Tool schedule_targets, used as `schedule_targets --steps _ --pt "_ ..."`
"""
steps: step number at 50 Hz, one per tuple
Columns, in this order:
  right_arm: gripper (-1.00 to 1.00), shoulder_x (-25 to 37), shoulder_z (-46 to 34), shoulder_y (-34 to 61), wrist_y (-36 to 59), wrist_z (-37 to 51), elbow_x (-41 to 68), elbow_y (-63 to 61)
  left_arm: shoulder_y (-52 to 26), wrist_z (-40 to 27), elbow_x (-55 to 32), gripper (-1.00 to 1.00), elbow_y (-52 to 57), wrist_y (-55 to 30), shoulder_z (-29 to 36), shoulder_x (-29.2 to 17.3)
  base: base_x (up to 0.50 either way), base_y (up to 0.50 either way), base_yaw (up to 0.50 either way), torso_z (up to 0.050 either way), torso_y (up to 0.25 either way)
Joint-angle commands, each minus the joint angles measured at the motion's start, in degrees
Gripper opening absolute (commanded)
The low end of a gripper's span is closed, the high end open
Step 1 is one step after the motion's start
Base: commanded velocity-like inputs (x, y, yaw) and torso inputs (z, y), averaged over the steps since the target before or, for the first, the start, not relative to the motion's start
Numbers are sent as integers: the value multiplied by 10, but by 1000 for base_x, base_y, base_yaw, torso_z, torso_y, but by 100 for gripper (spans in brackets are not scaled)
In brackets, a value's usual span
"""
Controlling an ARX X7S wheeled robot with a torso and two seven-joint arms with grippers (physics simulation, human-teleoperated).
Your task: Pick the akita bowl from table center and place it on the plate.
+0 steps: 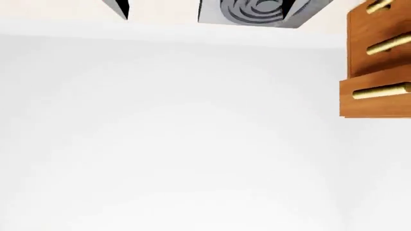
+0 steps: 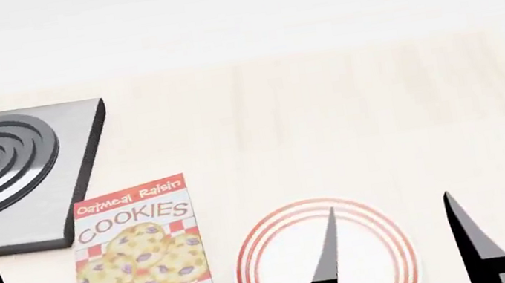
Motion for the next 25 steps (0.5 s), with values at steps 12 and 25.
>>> schedule_targets --steps 12,25 --pt "100 11 11 -1 18 4 25 -25 59 -175 -359 100 -50 -69 -281 84 0 0 0 0 0" --pt "100 15 9 0 21 10 28 -27 71 -198 -370 100 -66 -37 -278 75 0 0 0 0 0"
